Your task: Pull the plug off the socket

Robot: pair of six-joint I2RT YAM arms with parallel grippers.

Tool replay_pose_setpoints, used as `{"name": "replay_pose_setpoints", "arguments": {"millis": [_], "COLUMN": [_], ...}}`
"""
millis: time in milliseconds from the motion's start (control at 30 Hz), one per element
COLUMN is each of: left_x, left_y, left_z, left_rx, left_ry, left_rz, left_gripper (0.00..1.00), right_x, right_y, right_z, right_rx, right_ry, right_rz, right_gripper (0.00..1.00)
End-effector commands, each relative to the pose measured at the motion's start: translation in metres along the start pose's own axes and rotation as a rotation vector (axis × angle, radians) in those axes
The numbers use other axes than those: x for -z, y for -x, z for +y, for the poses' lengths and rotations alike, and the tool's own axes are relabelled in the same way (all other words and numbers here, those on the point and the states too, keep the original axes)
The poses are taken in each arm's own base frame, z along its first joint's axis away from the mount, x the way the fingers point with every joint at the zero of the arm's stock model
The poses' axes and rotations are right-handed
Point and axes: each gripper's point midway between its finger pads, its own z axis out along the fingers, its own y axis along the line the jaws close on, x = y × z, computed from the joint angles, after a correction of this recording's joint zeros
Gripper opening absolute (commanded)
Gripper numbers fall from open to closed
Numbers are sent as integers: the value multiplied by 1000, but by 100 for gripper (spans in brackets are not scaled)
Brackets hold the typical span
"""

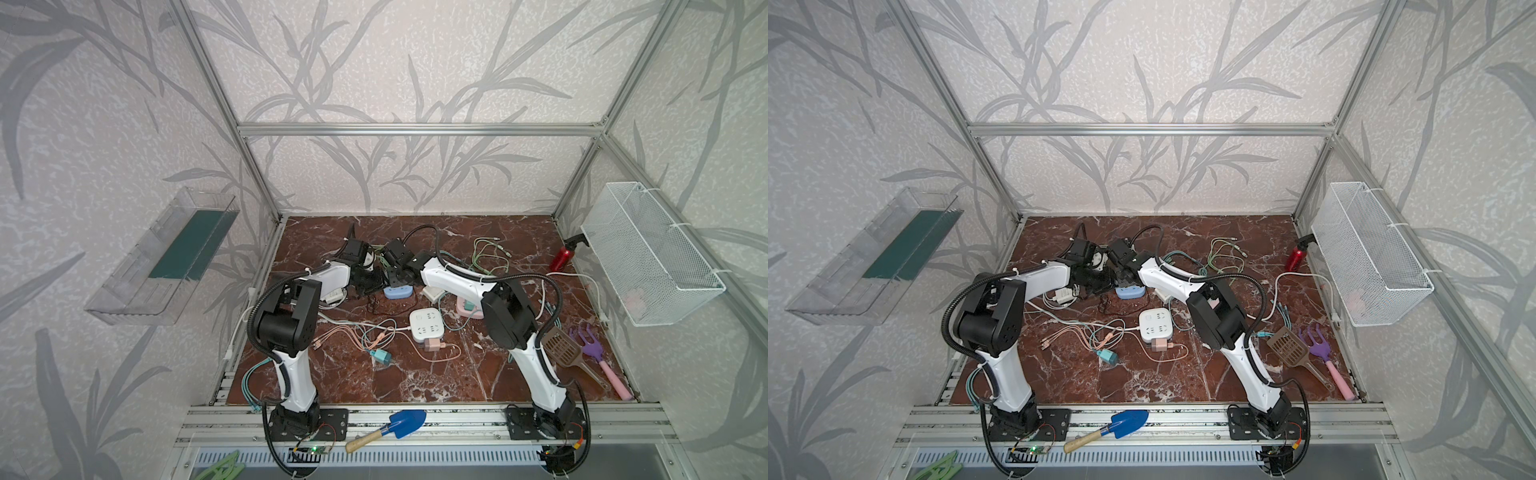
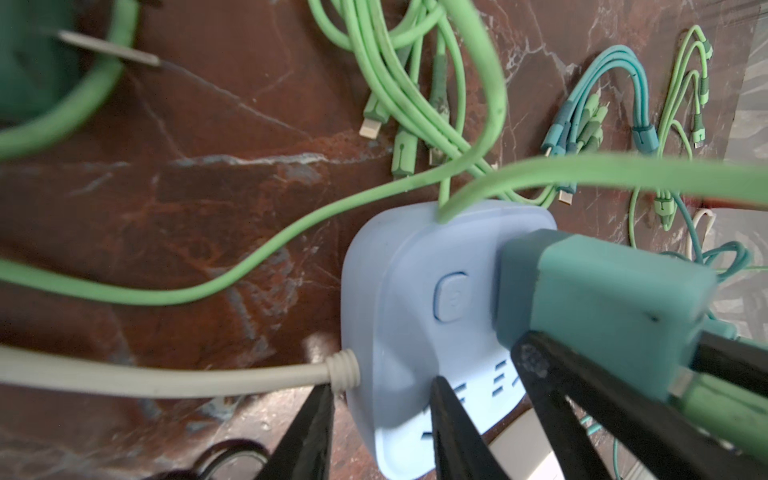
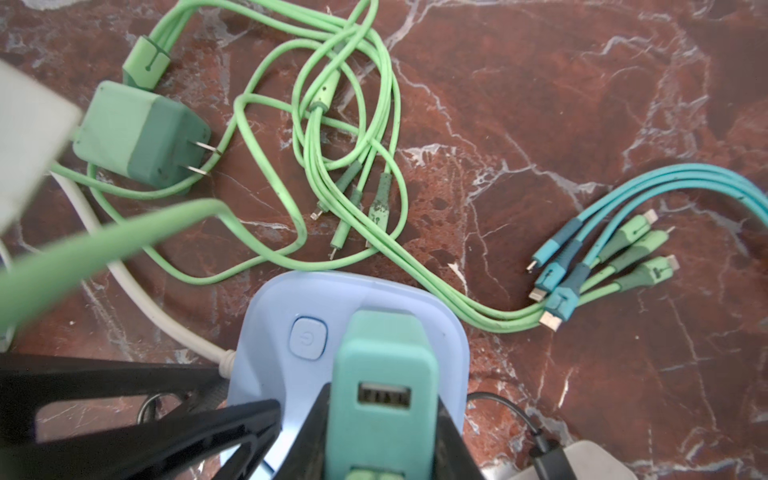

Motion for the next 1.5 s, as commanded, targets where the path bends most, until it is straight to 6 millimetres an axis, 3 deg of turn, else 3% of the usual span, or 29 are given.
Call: {"name": "replay_pose_setpoints", "arguments": {"millis": [0,67,167,467,767,900,1067,1467], "left_x": [-29,-26,-21,-14,-23,-27,-42,-33], "left_y": [-38,-37,-32,-8,-16,-18,-32,-26], "left_z": [58,56,52,50,70,74,86,78], "left_rx": [67,68,69,93,93,100,151,122], "left_ry": [193,186,180,158,233,244,224,196], "left_rz": [118,109,89,28,56,67,136,93], "left_gripper": [39,39,40,43,43,40,28,32], "right_x": [30,20,20,19,18,19,28,12], "right_y": [2,-11,-14,-22,-25,-25,-13,-25], "right_z": [51,56,65,65,86,76,69,72], "right_rx": [32,10,21,38,84,75,115,102], "right_ry": [169,215,242,258,354,300,232,246], "right_rz": [-17,39,45,68,115,97,4,44], "right_gripper": [8,8,8,8,8,8,8,12]}}
